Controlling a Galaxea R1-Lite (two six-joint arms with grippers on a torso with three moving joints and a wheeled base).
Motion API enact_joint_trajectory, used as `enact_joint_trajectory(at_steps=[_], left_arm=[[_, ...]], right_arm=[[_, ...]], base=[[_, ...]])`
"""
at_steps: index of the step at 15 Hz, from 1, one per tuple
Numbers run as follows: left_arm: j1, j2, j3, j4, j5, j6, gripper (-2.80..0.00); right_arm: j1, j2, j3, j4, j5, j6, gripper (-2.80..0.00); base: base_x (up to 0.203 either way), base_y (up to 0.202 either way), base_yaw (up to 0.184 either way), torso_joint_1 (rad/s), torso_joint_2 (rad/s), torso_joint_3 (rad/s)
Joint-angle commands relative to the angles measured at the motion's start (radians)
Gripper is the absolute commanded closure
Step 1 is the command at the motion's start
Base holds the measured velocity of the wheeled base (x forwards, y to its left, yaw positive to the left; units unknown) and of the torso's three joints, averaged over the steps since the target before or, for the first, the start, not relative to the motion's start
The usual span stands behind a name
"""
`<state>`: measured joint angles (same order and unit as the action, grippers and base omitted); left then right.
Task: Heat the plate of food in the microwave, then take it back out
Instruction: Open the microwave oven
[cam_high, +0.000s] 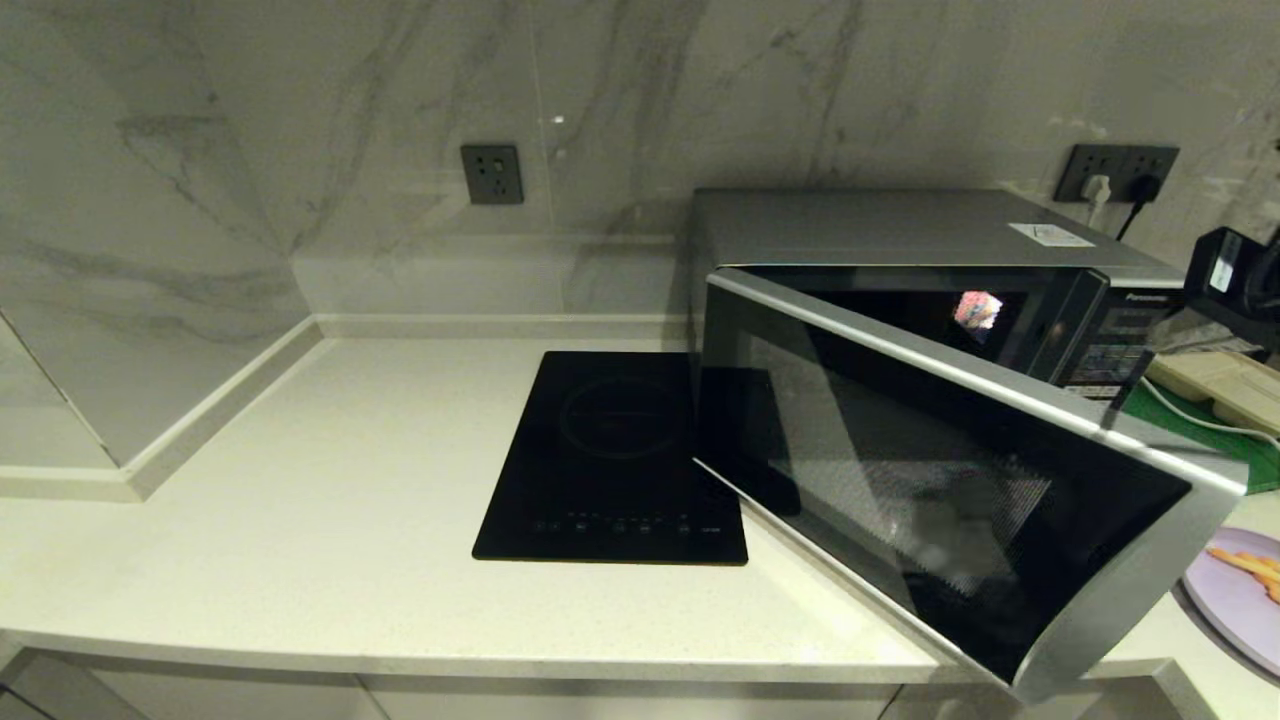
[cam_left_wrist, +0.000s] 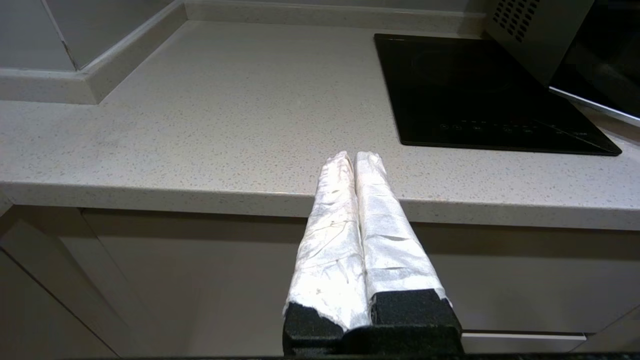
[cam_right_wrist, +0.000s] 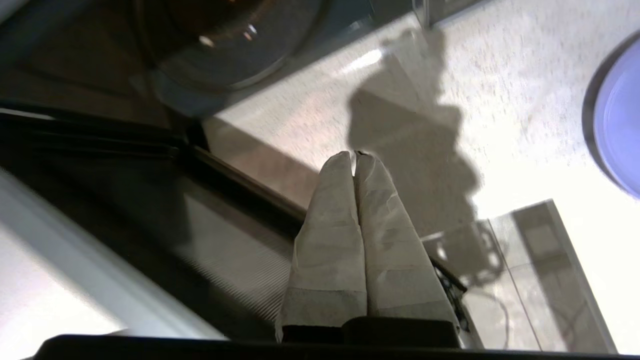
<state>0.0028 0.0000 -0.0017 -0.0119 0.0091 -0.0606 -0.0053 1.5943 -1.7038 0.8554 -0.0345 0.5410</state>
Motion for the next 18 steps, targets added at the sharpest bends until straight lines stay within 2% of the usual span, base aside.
enact_joint_trajectory(at_steps=[1, 4, 9, 12, 14, 18], left_arm=[[0.0, 0.0, 0.0, 0.0, 0.0, -0.001, 0.0], [0.0, 0.0, 0.0, 0.0, 0.0, -0.001, 0.0], [0.0, 0.0, 0.0, 0.0, 0.0, -0.001, 0.0], [0.0, 0.0, 0.0, 0.0, 0.0, -0.001, 0.0], [0.0, 0.0, 0.0, 0.0, 0.0, -0.001, 0.0], [0.0, 0.0, 0.0, 0.0, 0.0, -0.001, 0.0]], right_arm=[[0.0, 0.003, 0.04, 0.003, 0.003, 0.005, 0.0], [0.034, -0.011, 0.131, -0.056, 0.004, 0.0, 0.0], [0.181, -0.031, 0.196, -0.101, -0.004, -0.006, 0.0], [0.318, -0.066, 0.217, -0.101, -0.008, -0.001, 0.0], [0.416, -0.076, 0.22, -0.101, -0.047, 0.006, 0.0], [0.619, -0.08, 0.214, -0.102, -0.203, 0.044, 0.0]], base=[[0.0, 0.0, 0.0, 0.0, 0.0, 0.0], [0.0, 0.0, 0.0, 0.0, 0.0, 0.0], [0.0, 0.0, 0.0, 0.0, 0.0, 0.0], [0.0, 0.0, 0.0, 0.0, 0.0, 0.0], [0.0, 0.0, 0.0, 0.0, 0.0, 0.0], [0.0, 0.0, 0.0, 0.0, 0.0, 0.0]])
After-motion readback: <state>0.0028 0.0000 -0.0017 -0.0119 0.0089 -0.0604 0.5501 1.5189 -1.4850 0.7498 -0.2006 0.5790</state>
